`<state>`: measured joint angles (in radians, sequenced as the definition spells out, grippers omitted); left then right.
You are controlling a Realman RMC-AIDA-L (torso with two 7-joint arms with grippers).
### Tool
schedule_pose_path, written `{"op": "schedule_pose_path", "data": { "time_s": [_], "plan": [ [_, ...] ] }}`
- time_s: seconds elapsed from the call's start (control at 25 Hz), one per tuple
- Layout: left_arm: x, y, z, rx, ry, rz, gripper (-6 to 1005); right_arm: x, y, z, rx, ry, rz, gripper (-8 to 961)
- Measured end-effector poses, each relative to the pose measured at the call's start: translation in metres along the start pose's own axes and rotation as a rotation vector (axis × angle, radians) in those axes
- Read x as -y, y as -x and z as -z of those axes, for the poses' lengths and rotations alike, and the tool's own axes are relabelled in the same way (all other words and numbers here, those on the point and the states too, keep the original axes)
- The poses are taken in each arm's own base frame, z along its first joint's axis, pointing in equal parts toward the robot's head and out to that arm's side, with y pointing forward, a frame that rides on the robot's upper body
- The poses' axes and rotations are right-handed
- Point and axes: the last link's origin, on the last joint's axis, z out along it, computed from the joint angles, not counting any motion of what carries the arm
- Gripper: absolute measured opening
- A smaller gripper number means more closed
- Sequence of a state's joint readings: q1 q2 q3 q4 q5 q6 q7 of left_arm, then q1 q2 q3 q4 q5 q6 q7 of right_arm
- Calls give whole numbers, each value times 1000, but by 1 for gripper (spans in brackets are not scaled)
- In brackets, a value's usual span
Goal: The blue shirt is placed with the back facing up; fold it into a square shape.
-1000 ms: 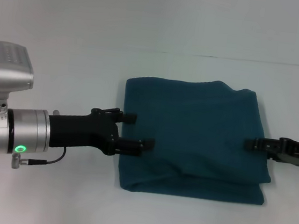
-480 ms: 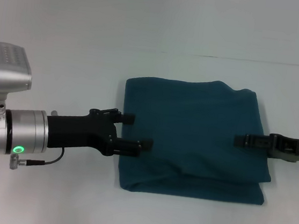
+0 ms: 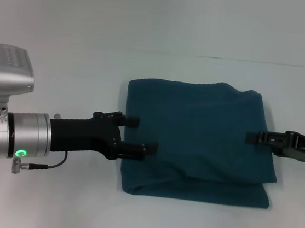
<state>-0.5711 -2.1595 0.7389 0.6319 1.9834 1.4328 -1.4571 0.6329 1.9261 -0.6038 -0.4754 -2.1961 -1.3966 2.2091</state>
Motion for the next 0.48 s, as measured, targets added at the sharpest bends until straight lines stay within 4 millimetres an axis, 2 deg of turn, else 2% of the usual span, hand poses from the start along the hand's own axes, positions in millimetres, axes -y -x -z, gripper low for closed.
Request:
{"op": "schedule_pose_path", "data": {
  "time_s": [0.48],
  "plan": [
    [-1,0,-2,3,6,0,936,5,-6,-10,-6,-41,-2,720]
  ]
}}
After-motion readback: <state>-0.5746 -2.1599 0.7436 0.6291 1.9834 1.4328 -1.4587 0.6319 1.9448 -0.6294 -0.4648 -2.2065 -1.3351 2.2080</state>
